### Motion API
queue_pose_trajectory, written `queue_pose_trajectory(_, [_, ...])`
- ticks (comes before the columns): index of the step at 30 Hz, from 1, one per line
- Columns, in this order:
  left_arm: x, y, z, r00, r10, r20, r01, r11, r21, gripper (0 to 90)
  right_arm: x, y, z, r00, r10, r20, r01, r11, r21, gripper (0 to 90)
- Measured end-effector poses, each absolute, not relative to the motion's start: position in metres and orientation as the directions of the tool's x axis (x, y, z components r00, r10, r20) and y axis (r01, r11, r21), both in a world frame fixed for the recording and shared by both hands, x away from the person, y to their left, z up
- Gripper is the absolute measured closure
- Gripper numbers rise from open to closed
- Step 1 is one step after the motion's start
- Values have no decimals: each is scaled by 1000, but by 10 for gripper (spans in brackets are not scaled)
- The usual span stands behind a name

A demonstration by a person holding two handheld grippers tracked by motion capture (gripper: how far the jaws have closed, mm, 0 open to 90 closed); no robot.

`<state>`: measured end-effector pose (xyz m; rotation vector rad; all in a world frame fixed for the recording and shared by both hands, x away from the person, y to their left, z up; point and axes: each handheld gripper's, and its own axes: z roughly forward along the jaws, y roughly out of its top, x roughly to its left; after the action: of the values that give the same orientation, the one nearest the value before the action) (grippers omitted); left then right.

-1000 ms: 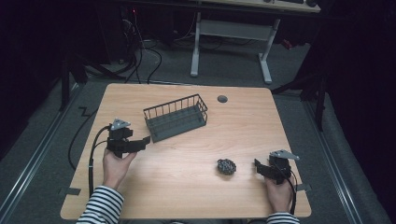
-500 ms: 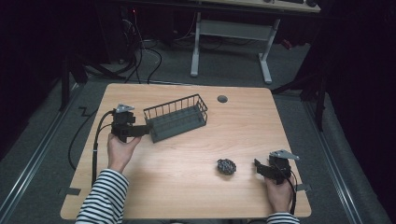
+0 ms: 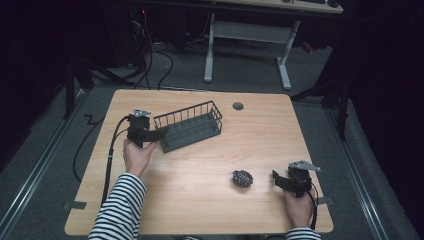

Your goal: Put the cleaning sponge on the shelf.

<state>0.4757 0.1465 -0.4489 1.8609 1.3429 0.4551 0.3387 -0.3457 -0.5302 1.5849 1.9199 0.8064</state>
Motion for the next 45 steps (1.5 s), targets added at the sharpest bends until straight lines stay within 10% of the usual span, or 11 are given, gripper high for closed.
queue_pose_trajectory(18, [479,140,-458,388,910,-144,648,-159,745,499,339,-346,-530,-183,983,-19,675,140,725,315])
queue_pose_trajectory(45, [444,139,-456,462,873,-157,641,-206,739,510,339,-346,-530,-183,983,-18,675,139,725,315])
